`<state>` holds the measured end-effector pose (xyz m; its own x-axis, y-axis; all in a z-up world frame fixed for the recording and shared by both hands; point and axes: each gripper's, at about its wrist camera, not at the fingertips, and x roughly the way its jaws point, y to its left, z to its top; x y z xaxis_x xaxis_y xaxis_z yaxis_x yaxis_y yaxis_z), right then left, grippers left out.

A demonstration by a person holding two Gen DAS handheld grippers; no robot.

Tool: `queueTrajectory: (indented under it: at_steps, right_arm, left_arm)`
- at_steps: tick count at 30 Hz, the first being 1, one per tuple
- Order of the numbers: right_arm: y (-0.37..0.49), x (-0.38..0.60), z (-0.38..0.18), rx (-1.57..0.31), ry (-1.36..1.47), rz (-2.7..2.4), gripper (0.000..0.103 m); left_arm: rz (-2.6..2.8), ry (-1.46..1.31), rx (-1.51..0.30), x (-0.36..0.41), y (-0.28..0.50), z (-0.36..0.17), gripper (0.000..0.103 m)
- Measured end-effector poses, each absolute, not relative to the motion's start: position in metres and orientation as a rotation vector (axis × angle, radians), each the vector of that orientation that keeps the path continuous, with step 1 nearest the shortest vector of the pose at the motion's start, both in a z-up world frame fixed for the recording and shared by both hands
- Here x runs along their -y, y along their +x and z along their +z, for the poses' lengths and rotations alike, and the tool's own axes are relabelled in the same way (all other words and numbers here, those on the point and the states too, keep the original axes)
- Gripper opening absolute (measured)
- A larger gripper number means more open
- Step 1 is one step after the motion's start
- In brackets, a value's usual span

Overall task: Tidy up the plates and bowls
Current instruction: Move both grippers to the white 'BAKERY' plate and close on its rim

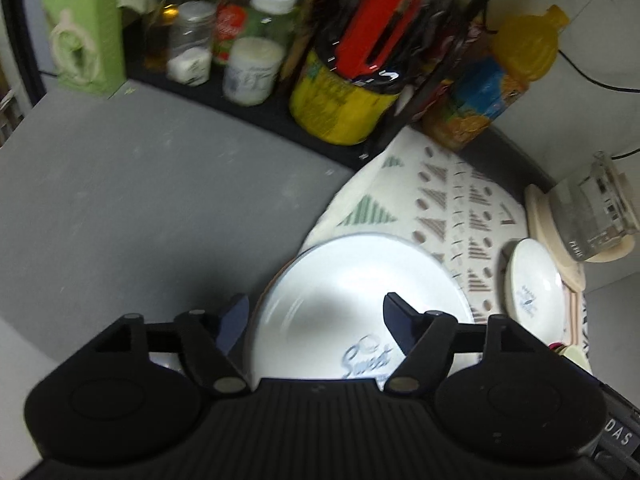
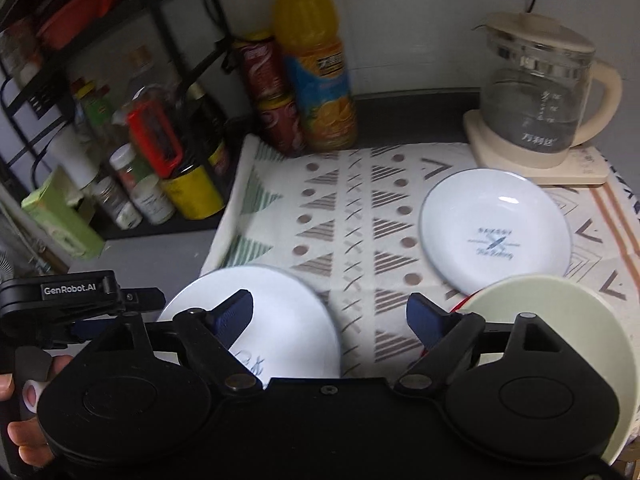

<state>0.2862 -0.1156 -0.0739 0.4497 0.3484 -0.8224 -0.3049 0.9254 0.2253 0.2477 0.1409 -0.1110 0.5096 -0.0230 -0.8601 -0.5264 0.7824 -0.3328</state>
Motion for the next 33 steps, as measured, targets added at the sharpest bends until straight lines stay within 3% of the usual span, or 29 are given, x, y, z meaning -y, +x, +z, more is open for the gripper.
queueTrajectory:
  at_steps: [5, 33]
  right_arm:
    - [0.304, 0.123, -0.073, -1.010, 0.080, 0.322, 0.092]
    - [0.335, 0.228, -0.085, -1.023, 0.288, -0.021, 0.093]
  left_arm:
    - [0.273, -0.598, -0.998, -0.134, 0.274, -0.107, 0.079]
    - [-0.065, -0.386, -1.116, -0.032, 0.390, -0.106, 0.079]
